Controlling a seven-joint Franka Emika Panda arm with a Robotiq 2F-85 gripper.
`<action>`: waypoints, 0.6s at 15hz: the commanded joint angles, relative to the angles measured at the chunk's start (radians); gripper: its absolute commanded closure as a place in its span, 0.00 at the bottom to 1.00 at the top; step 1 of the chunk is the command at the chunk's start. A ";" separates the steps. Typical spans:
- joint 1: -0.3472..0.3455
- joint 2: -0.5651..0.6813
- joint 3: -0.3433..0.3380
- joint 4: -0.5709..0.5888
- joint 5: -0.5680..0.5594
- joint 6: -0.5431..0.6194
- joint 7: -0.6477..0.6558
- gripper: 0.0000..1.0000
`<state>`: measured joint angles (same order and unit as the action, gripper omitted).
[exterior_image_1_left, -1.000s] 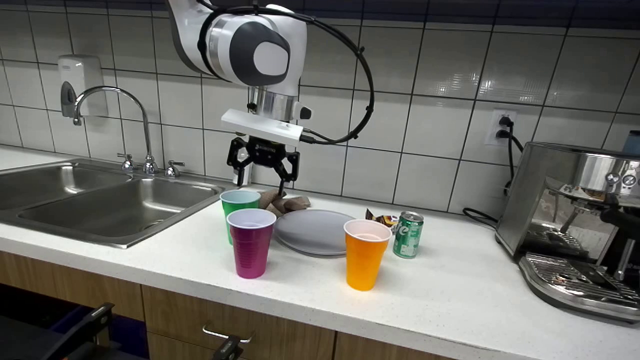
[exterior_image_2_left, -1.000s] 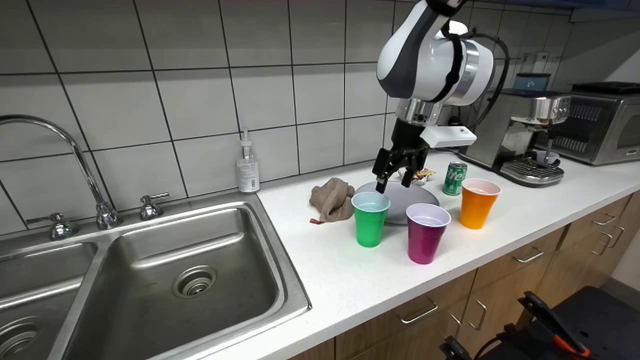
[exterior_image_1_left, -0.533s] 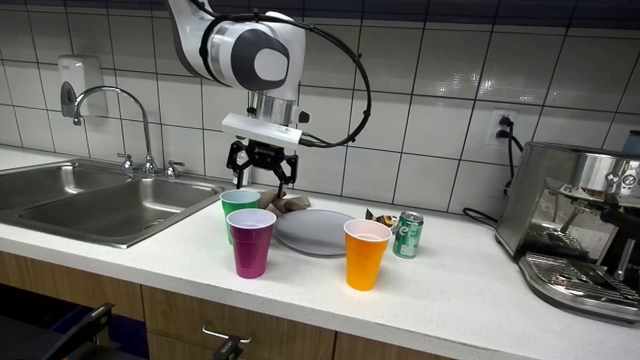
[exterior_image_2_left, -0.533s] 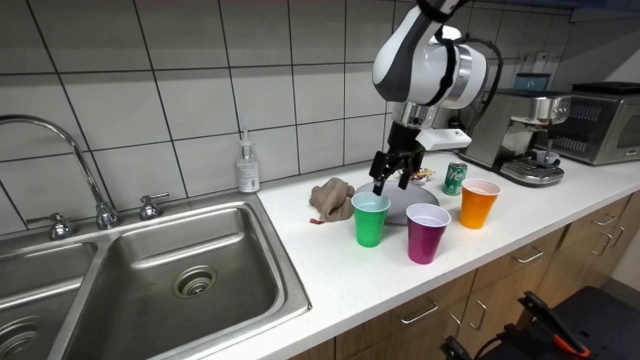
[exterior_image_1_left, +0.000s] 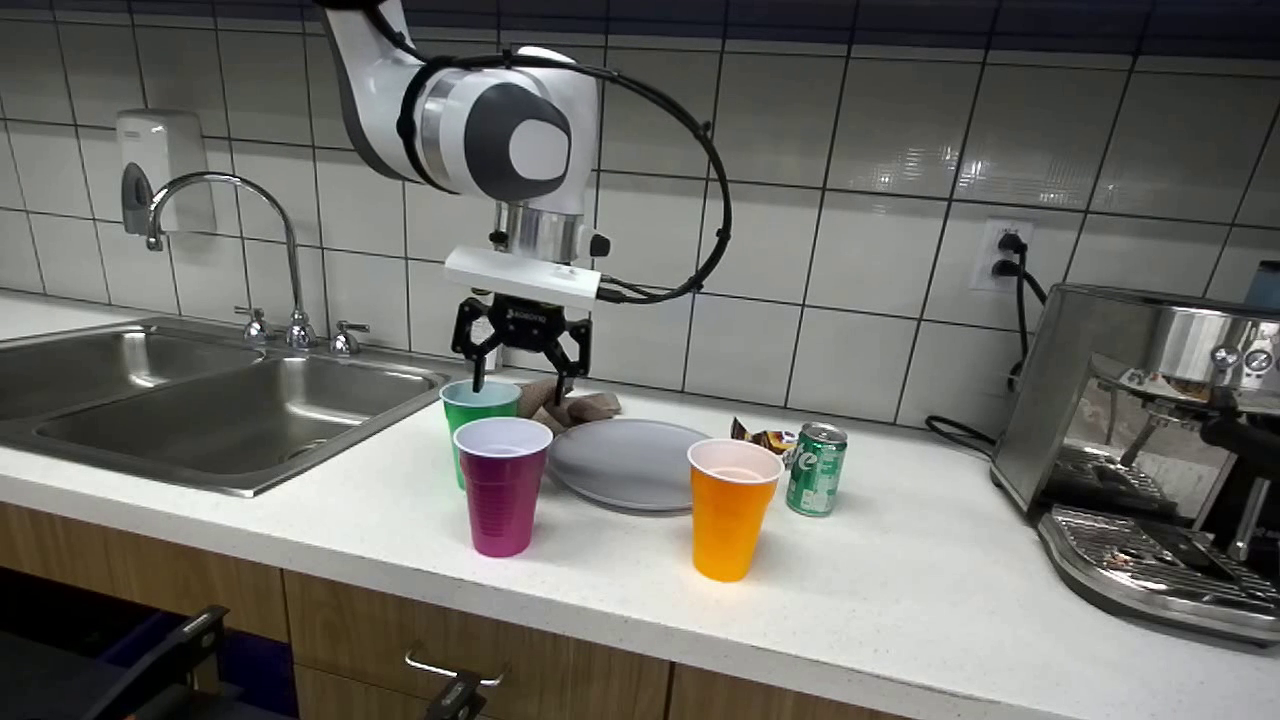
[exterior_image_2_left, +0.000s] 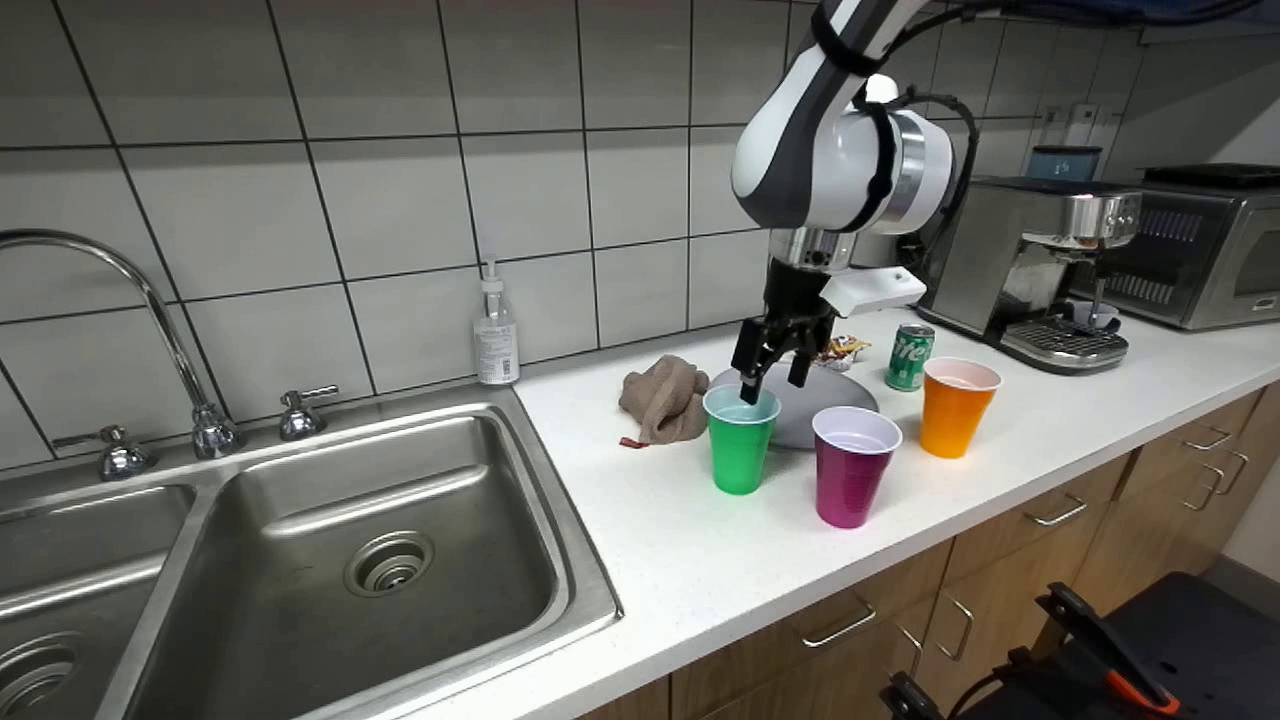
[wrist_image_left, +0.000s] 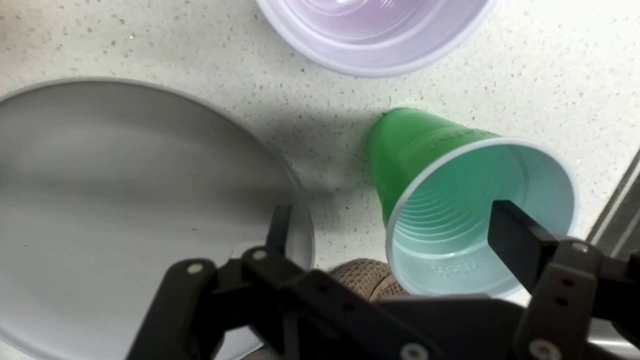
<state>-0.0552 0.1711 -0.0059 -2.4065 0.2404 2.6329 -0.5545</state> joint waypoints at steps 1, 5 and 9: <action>-0.004 0.025 0.017 0.019 -0.059 0.022 0.049 0.00; -0.009 0.033 0.030 0.022 -0.076 0.026 0.050 0.32; -0.010 0.037 0.037 0.022 -0.078 0.023 0.052 0.65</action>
<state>-0.0534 0.2003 0.0136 -2.3971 0.1895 2.6487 -0.5362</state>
